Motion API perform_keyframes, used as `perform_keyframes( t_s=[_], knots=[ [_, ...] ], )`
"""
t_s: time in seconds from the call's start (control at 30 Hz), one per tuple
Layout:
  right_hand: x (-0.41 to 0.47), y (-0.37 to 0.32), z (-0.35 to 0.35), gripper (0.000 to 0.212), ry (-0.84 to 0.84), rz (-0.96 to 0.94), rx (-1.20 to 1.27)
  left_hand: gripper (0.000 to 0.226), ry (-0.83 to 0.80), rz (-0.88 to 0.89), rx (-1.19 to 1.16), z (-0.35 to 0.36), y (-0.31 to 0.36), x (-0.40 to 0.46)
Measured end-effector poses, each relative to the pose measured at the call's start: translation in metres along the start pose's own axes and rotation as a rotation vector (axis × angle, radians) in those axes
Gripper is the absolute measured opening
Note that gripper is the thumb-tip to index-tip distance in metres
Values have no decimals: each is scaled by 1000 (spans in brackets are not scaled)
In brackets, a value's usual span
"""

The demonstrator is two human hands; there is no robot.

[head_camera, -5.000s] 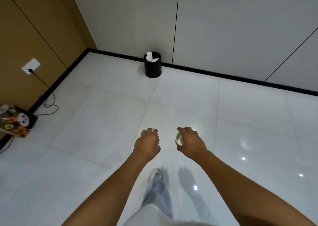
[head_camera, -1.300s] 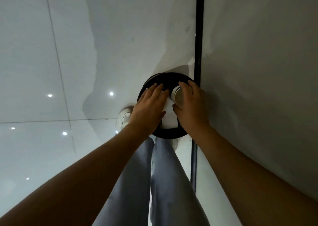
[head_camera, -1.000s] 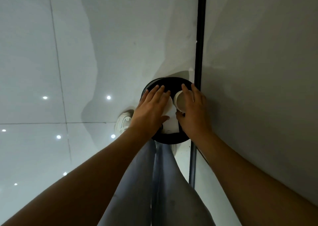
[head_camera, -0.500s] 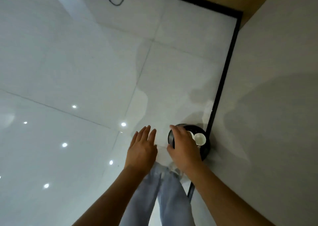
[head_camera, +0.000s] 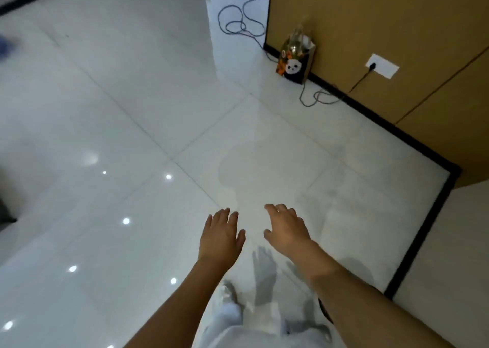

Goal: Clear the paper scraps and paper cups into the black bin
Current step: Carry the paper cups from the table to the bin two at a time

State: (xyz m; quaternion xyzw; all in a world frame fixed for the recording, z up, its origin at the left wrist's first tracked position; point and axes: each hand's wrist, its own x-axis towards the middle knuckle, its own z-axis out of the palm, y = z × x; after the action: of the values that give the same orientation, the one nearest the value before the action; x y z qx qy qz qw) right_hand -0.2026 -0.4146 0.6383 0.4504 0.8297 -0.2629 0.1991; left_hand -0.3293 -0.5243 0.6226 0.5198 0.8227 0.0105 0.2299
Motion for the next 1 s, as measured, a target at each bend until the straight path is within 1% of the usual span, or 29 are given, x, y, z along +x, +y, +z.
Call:
perform_keyframes(
  t_s=[0.17,0.33,0.5,0.63,0.83,1.0],
  knots=[
    [51,-149,-40,59,-24,-224,-119,53,59,-188,-12,-76,-129,-2],
    [96,-270,-73,61,-12,-439,-227,52,163,-397,-76,-137,-220,2],
    [151,-350,-94,62,-45,-585,-305,50,212,-542,-131,-176,-282,29],
    [220,-411,-121,60,-46,-695,-332,48,243,-656,-179,-216,-334,86],
    [307,-497,-167,60,-89,-765,-432,48,320,-767,-254,-279,-395,146],
    [353,-579,-174,61,-142,-857,-477,49,358,-875,-289,-307,-463,171]
  ],
)
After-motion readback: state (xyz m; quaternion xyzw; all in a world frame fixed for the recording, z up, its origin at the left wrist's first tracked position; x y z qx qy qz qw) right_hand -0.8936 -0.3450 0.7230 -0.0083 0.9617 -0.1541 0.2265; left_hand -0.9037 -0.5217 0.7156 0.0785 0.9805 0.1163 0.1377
